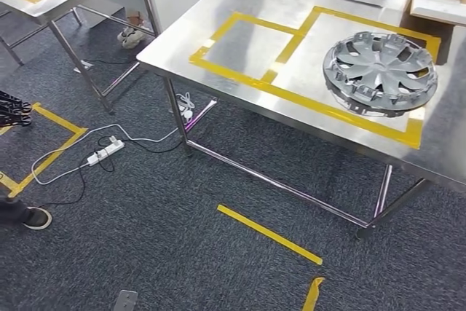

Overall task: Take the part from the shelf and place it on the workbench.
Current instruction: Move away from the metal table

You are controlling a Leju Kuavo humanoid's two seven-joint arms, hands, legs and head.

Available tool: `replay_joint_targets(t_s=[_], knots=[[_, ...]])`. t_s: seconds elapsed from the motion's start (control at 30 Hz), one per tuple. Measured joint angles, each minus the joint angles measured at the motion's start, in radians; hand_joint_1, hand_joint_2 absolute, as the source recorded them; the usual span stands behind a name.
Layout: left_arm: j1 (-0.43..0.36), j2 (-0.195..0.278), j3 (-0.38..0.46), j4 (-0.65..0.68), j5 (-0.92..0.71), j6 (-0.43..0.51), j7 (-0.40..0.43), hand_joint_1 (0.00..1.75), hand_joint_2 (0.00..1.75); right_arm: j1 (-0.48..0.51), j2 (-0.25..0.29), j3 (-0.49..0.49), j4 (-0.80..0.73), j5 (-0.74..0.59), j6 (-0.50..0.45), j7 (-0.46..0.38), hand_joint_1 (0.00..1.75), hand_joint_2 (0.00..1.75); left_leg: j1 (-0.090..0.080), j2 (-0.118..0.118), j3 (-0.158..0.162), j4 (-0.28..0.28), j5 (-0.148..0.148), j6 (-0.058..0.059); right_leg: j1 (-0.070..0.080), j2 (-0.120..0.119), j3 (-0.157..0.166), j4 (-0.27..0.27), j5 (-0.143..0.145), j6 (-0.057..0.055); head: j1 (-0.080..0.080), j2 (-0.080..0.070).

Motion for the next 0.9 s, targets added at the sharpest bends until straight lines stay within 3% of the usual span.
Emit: replay_joint_targets(t_s=[0.07,0.1,0.17,0.2,0.27,0.33,0.37,0.4,0.43,0.47,0.53,0.6,0.63,0.7,0.77,0.83,0.9], knots=[[0.000,0.000,-0.001,0.000,-0.008,-0.004,0.000,0.00,0.00,-0.002,-0.002,0.016,0.003,0.013,0.002,0.002,0.00,0.00,-0.008,0.045,0.050,-0.108,0.033,0.009,0.006,-0.019,0.001,0.003,-0.005,0.008,0.000,0.000],[0.000,0.000,-0.001,0.000,-0.013,-0.005,0.001,0.00,0.00,-0.003,-0.003,0.022,0.005,0.020,0.003,0.002,0.00,0.00,-0.012,0.057,0.056,-0.128,0.033,0.016,0.009,-0.030,0.000,0.005,-0.006,0.013,0.000,0.000],[0.005,0.001,-0.003,0.000,-0.025,-0.007,0.003,0.00,0.00,-0.005,-0.005,0.036,0.008,0.039,0.007,0.002,0.00,0.00,-0.015,0.044,0.050,-0.133,0.032,0.031,0.010,-0.047,-0.001,0.007,-0.010,0.023,0.002,0.000],[0.010,0.002,-0.004,0.000,-0.029,-0.007,0.004,0.00,0.00,-0.008,-0.006,0.044,0.009,0.048,0.011,0.004,0.00,0.00,-0.015,0.034,0.049,-0.135,0.035,0.037,0.008,-0.036,-0.004,0.011,-0.017,0.029,0.003,0.000],[0.014,0.002,-0.004,0.000,-0.033,-0.007,0.008,0.00,0.00,-0.010,-0.008,0.057,0.012,0.056,0.016,0.005,0.00,0.00,-0.012,0.014,0.047,-0.140,0.041,0.051,0.004,0.014,-0.031,0.070,-0.060,0.037,0.005,0.000],[0.013,0.001,-0.005,0.000,-0.031,-0.007,0.010,0.00,0.00,-0.010,-0.009,0.061,0.016,0.047,0.017,-0.002,0.00,0.00,-0.015,-0.011,0.042,-0.141,0.044,0.060,0.003,0.055,-0.095,0.205,-0.126,0.038,0.006,0.000],[0.014,0.001,-0.004,0.000,-0.030,-0.007,0.010,0.00,0.00,-0.009,-0.009,0.061,0.017,0.042,0.018,-0.008,0.00,0.00,-0.017,-0.024,0.041,-0.140,0.045,0.063,0.003,0.060,-0.127,0.270,-0.147,0.037,0.007,0.000],[0.016,0.001,-0.004,0.000,-0.030,-0.007,0.010,0.00,0.00,-0.008,-0.010,0.061,0.018,0.039,0.018,-0.012,0.00,0.00,-0.018,-0.038,0.040,-0.140,0.046,0.064,0.003,0.062,-0.147,0.304,-0.149,0.036,0.006,0.000],[0.017,0.001,-0.004,0.000,-0.029,-0.006,0.010,0.00,0.00,-0.008,-0.010,0.061,0.019,0.038,0.018,-0.014,0.00,0.00,-0.020,-0.052,0.041,-0.140,0.046,0.064,0.003,0.064,-0.146,0.296,-0.129,0.034,0.006,0.000],[0.019,0.001,-0.004,0.000,-0.029,-0.006,0.010,0.00,0.00,-0.008,-0.010,0.061,0.020,0.038,0.019,-0.015,0.00,0.00,-0.020,-0.066,0.042,-0.139,0.047,0.064,0.003,0.069,-0.127,0.250,-0.093,0.031,0.006,0.000],[0.019,0.000,-0.004,0.000,-0.030,-0.004,0.010,0.00,0.00,-0.008,-0.012,0.062,0.021,0.044,0.021,-0.012,0.00,0.00,-0.021,-0.092,0.040,-0.135,0.047,0.061,0.000,0.116,-0.069,0.114,-0.023,0.025,0.006,0.000],[0.018,0.000,-0.003,0.000,-0.030,-0.002,0.009,0.00,0.00,-0.008,-0.014,0.066,0.024,0.054,0.028,-0.002,0.00,0.00,-0.021,-0.114,0.031,-0.128,0.049,0.053,-0.003,0.158,-0.034,0.037,-0.004,0.022,0.006,0.000],[0.018,0.001,-0.003,0.000,-0.029,-0.001,0.009,0.00,0.00,-0.008,-0.015,0.068,0.026,0.059,0.033,0.004,0.00,0.00,-0.020,-0.126,0.025,-0.126,0.052,0.047,-0.003,0.161,-0.029,0.029,-0.008,0.019,0.005,0.000],[0.021,0.001,-0.002,0.000,-0.029,-0.001,0.009,0.00,0.00,-0.008,-0.015,0.075,0.027,0.072,0.044,0.015,0.00,0.00,-0.017,-0.139,0.016,-0.122,0.055,0.035,-0.003,0.136,-0.023,0.024,-0.006,0.010,0.005,0.000],[0.023,0.000,-0.001,0.000,-0.029,-0.001,0.009,0.00,0.00,-0.007,-0.016,0.084,0.028,0.091,0.056,0.021,0.00,0.00,-0.018,-0.104,-0.006,-0.075,0.022,0.024,-0.006,0.106,-0.020,0.019,-0.001,0.000,0.000,0.000],[0.020,0.000,0.000,0.000,-0.030,-0.002,0.009,0.00,0.00,-0.006,-0.017,0.098,0.030,0.115,0.066,0.025,0.00,0.00,-0.015,-0.054,-0.057,0.044,-0.044,0.014,-0.005,0.074,-0.018,0.018,-0.003,-0.006,-0.004,0.000],[0.020,0.000,0.000,0.000,-0.030,-0.002,0.009,0.00,0.00,-0.005,-0.020,0.113,0.033,0.131,0.073,0.030,0.00,0.00,-0.008,-0.035,-0.100,0.147,-0.081,0.007,-0.002,0.040,-0.018,0.018,-0.005,-0.007,-0.003,0.000]])
